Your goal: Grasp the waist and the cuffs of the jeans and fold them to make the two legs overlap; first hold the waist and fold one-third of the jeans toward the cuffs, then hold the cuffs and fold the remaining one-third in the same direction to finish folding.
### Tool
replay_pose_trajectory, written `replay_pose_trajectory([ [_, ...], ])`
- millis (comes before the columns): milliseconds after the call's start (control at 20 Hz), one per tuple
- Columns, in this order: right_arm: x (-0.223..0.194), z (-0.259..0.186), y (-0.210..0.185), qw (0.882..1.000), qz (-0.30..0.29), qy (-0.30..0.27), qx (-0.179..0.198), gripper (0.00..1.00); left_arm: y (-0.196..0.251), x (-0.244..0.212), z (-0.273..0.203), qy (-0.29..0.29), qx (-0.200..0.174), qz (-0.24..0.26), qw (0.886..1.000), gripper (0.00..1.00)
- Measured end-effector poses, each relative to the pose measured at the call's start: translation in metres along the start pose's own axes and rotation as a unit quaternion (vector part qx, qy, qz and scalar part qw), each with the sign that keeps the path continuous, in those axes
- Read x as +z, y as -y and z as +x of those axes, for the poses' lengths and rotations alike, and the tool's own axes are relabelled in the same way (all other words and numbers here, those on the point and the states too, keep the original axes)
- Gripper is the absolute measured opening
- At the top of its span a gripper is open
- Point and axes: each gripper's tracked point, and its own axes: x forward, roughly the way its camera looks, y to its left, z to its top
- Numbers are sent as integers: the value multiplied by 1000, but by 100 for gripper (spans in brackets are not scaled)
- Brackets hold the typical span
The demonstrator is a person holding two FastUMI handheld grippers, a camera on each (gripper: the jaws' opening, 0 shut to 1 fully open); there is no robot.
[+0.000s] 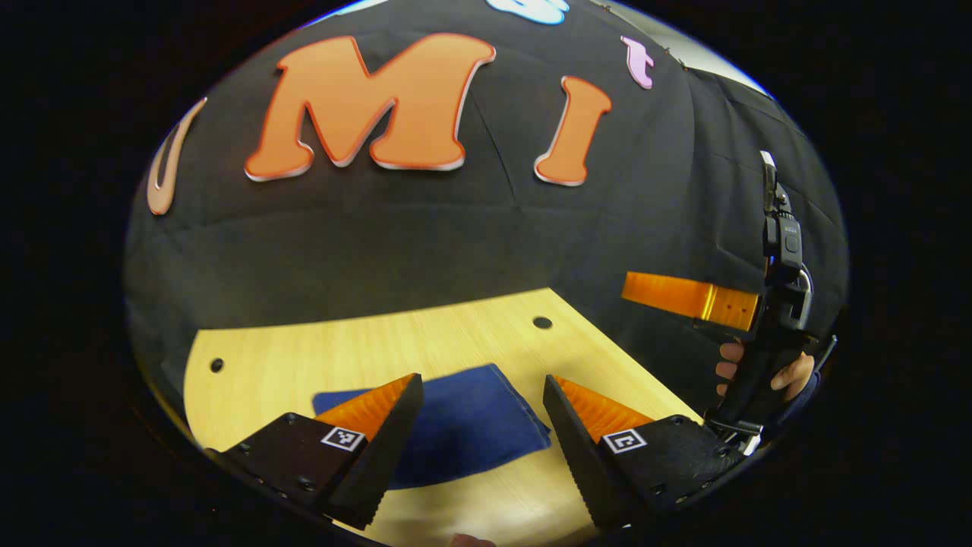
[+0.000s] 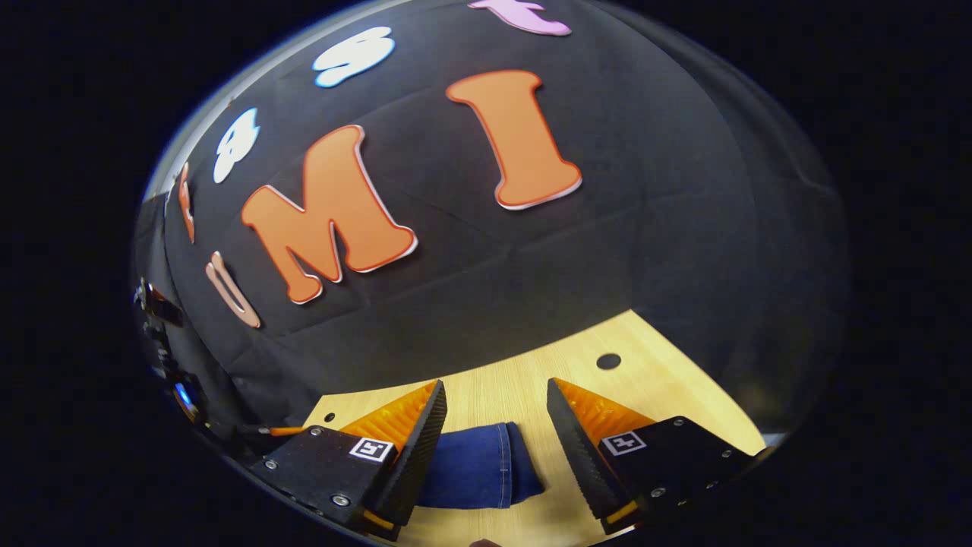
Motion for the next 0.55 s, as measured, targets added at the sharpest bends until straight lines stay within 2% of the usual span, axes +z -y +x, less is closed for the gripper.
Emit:
replay_pose_trajectory([
  [100, 11, -9, -19, 999, -42, 26, 9, 85, -11, 20, -7, 46, 37, 9, 998, 98],
  [250, 25, -23, -48, 991, -116, 66, 20, 86, -32, 55, -25, 113, 98, 29, 988, 98],
  [400, 37, -39, -81, 978, -176, 109, 35, 89, -54, 89, -53, 174, 150, 27, 973, 97],
  [550, 38, -58, -114, 968, -202, 136, 62, 89, -70, 112, -82, 242, 184, 27, 952, 97],
])
